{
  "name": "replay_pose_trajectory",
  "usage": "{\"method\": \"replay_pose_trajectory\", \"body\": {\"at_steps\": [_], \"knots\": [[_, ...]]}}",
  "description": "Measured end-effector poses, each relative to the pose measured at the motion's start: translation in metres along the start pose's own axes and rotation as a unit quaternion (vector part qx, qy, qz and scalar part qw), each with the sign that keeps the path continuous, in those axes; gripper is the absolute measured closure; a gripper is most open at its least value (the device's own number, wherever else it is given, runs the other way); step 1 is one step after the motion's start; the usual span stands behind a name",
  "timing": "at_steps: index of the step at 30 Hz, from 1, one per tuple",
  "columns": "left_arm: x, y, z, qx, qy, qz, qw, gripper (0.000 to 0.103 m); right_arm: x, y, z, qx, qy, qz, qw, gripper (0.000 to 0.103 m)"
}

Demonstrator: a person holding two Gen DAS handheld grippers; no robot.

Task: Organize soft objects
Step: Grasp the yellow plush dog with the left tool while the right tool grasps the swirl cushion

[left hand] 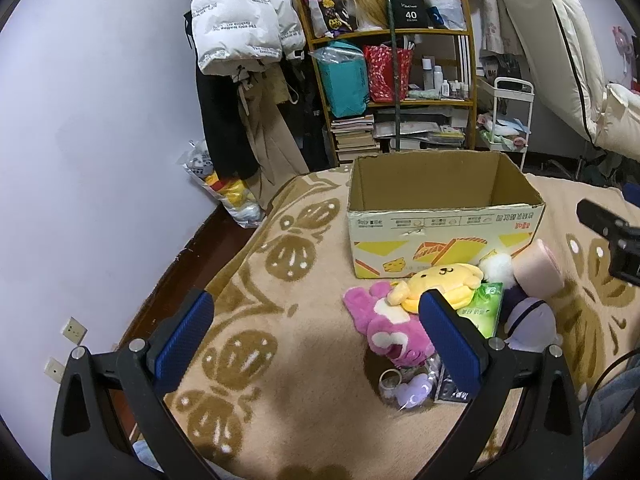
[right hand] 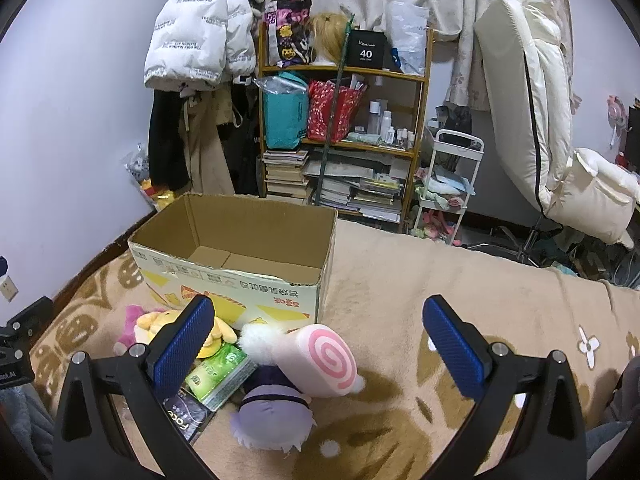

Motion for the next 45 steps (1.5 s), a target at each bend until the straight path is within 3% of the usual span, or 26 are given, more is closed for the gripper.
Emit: {"method": "replay_pose_trajectory", "body": {"at_steps": [4, 9, 13, 18, 22, 27, 34, 45], "knots": [[-0.006, -0.012, 0.004, 0.006, 0.006, -0.012, 0.9999, 0.002, -0.002, -0.008, 0.005, 0.008, -0.003, -0.002, 1.000, 0.000], [-0.024, -0.026, 0.016, 0.003, 0.023, -0.069, 0.9974, 0.002, -0.005, -0.023, 0.009, 0.019, -0.011, 0.000, 1.000, 0.000], [-0.034, -0.041, 0.029, -0.010, 0.008, -0.060, 0.9981, 0.002, -0.005, -0.038, 0.007, 0.035, -0.017, 0.001, 0.999, 0.000], [-0.052, -0.067, 0.030, 0.006, 0.001, -0.068, 0.9977, 0.002, -0.007, -0.057, -0.008, 0.071, -0.035, -0.001, 0.997, 0.000], [-0.065, -0.085, 0.023, 0.021, -0.015, -0.072, 0.9971, 0.002, -0.009, -0.068, -0.025, 0.104, -0.064, 0.006, 0.993, 0.000], [-0.076, -0.101, 0.007, 0.046, -0.015, -0.082, 0.9954, 0.002, -0.010, -0.083, -0.038, 0.112, -0.032, -0.001, 0.993, 0.000], [-0.097, -0.111, -0.017, 0.074, -0.024, -0.120, 0.9898, 0.002, 0.001, -0.096, -0.058, 0.147, -0.021, 0.022, 0.989, 0.000], [-0.110, -0.121, -0.034, 0.096, -0.039, -0.139, 0.9849, 0.002, 0.000, -0.108, -0.084, 0.195, -0.050, 0.029, 0.979, 0.000]]}}
Point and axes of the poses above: each gripper's, at about its wrist camera, not at the fingertips, and y roughly against the way its jaws point, x to its left, z to its top, the point moved 10 cm from there along -y, roughly the way its jaws point, and after that the axes turned 11 degrees about -x, right-handed, at the moved point
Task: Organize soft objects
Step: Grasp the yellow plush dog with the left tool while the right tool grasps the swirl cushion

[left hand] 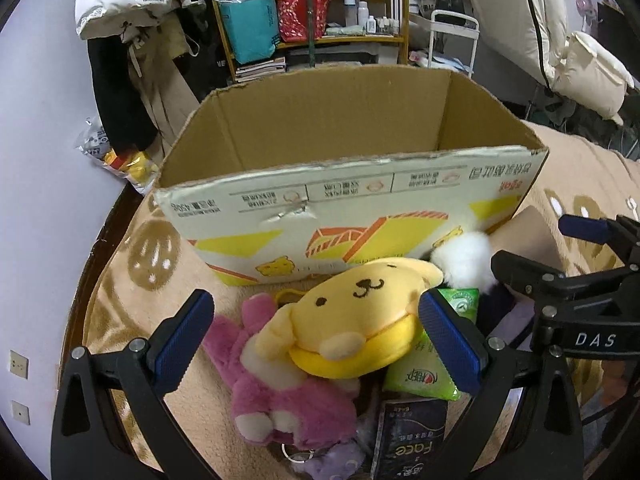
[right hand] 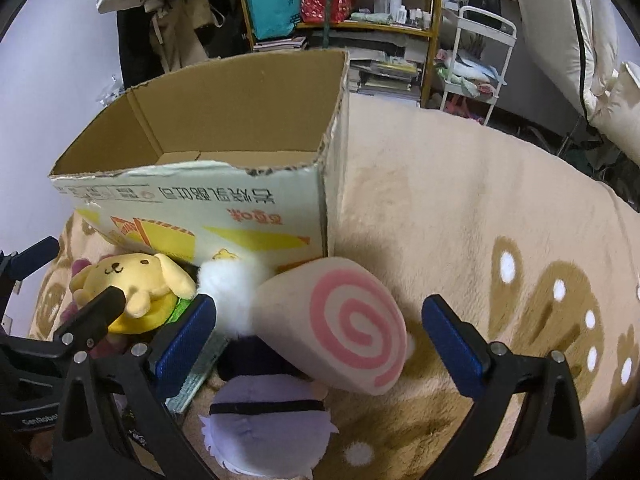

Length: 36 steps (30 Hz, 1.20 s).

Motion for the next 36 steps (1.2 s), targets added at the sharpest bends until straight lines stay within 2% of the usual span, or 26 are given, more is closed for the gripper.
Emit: {"method": "replay_pose_trajectory", "body": {"at_steps": [13, 16, 20, 22, 23, 25, 27, 31, 36], "knots": [[-0.014, 0.000, -0.007, 0.004, -0.022, -0.020, 0.9995, 0.002, -0.004, -0.004, -0.005, 0.011, -0.009, 0.001, 1.000, 0.000], [-0.019, -0.001, -0.009, 0.005, -0.037, -0.015, 0.9992, 0.002, -0.003, -0.003, -0.003, 0.008, -0.010, 0.006, 1.000, 0.000], [-0.017, -0.007, -0.017, 0.017, -0.049, 0.010, 0.9986, 0.002, -0.003, 0.000, -0.005, 0.008, -0.014, 0.010, 1.000, 0.004], [-0.016, -0.010, -0.020, 0.021, -0.044, 0.011, 0.9987, 0.006, -0.002, 0.000, -0.006, 0.008, -0.019, 0.017, 1.000, 0.013], [-0.015, -0.011, -0.020, 0.021, -0.041, 0.005, 0.9989, 0.016, -0.003, -0.001, -0.006, 0.009, -0.017, 0.016, 1.000, 0.017], [-0.020, -0.013, -0.023, 0.030, -0.032, -0.016, 0.9989, 0.026, -0.002, -0.001, -0.006, 0.008, -0.010, 0.011, 1.000, 0.024], [-0.019, -0.012, -0.022, 0.024, -0.031, -0.013, 0.9991, 0.029, -0.002, -0.001, -0.006, 0.009, -0.006, 0.010, 1.000, 0.033], [-0.020, -0.010, -0.022, 0.022, -0.030, -0.013, 0.9992, 0.035, -0.003, -0.004, -0.011, 0.022, -0.006, 0.010, 1.000, 0.039], [-0.018, 0.000, -0.021, 0.017, -0.016, -0.014, 0.9996, 0.035, -0.005, 0.001, -0.011, 0.026, -0.010, 0.015, 0.999, 0.062]]}}
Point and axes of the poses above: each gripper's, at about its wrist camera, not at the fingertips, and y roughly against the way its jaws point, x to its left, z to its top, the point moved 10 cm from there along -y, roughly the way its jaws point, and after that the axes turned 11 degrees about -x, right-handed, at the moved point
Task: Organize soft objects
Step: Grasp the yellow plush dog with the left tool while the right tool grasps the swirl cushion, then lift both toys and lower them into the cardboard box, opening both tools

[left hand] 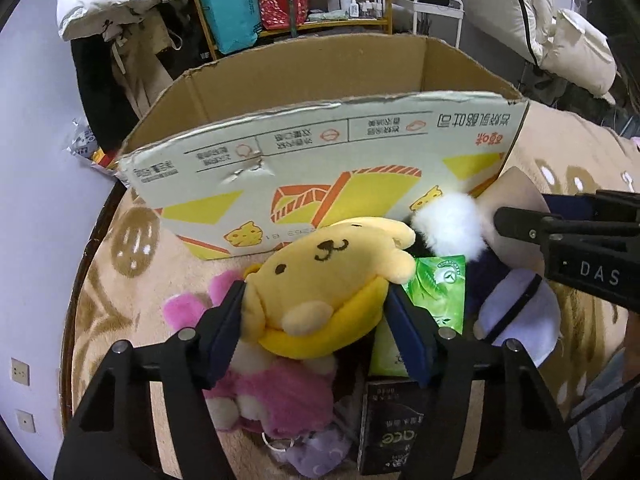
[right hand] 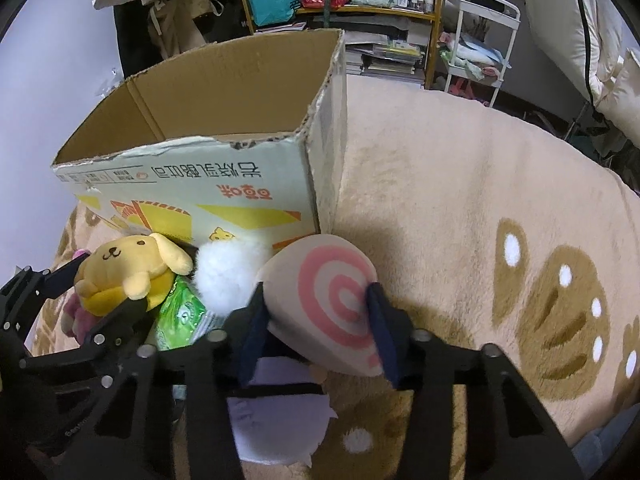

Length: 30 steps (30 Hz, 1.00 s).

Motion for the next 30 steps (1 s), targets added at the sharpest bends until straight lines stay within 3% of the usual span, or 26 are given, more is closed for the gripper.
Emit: {"method": "replay_pose_trajectory", "body": {"at_steps": [6, 9, 16, 25, 30], "knots": [[0.006, 0.014, 0.004, -0.014, 0.003, 0.014, 0.9998, 0.035, 0.002, 0.007, 0.002, -0.006, 0.019, -0.008, 1.000, 0.074], [0.010, 0.027, 0.012, -0.032, 0.001, 0.021, 0.9993, 0.035, -0.003, 0.021, 0.011, -0.033, 0.017, -0.018, 0.999, 0.075], [0.023, 0.061, 0.018, -0.059, 0.013, 0.036, 0.9975, 0.035, -0.013, 0.062, 0.020, -0.069, -0.033, 0.010, 0.997, 0.075], [0.040, 0.113, 0.038, -0.125, 0.020, 0.064, 0.9899, 0.035, -0.006, 0.123, 0.045, -0.168, -0.032, 0.025, 0.985, 0.075], [0.051, 0.136, 0.059, -0.172, 0.023, 0.081, 0.9815, 0.035, -0.002, 0.153, 0.066, -0.236, -0.010, 0.000, 0.972, 0.075]]}}
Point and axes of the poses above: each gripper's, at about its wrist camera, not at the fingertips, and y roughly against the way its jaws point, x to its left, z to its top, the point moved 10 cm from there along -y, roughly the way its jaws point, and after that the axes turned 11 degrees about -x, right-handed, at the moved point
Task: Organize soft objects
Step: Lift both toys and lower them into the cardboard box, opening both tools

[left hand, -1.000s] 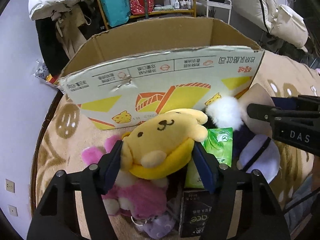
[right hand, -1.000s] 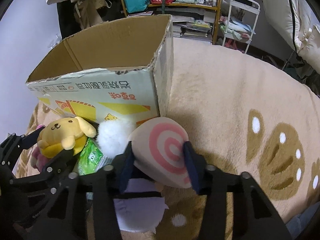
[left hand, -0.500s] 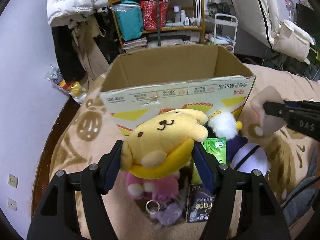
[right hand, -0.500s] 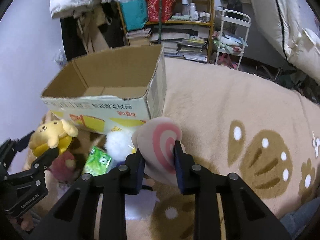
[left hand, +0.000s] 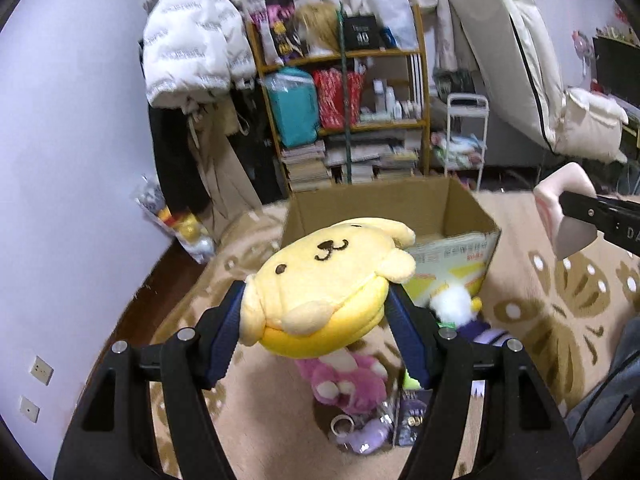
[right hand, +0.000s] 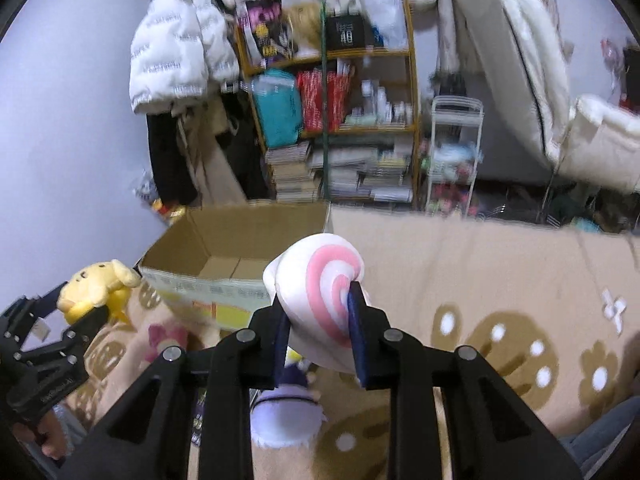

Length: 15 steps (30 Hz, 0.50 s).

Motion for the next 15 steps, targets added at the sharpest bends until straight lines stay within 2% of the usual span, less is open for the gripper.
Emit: {"method": "replay_pose_trajectory", "body": {"at_steps": [2, 8, 11, 15], "knots": [[0.003, 0.000, 0.009, -0.010, 0.002, 0.005, 0.9999, 0.035, 0.004, 0.003, 0.013, -0.023, 0.009, -0.001, 1.000, 0.075], [0.006, -0.001, 0.039, -0.047, -0.010, 0.014, 0.9988, 0.035, 0.017, -0.001, 0.045, -0.048, -0.001, 0.016, 0.999, 0.075], [0.003, -0.004, 0.056, -0.061, -0.016, 0.004, 0.9980, 0.035, 0.026, -0.005, 0.057, -0.060, 0.018, 0.022, 0.998, 0.075], [0.005, -0.008, 0.079, -0.082, -0.037, 0.018, 0.9958, 0.035, 0.045, -0.018, 0.071, -0.067, 0.050, 0.033, 0.996, 0.075]]}}
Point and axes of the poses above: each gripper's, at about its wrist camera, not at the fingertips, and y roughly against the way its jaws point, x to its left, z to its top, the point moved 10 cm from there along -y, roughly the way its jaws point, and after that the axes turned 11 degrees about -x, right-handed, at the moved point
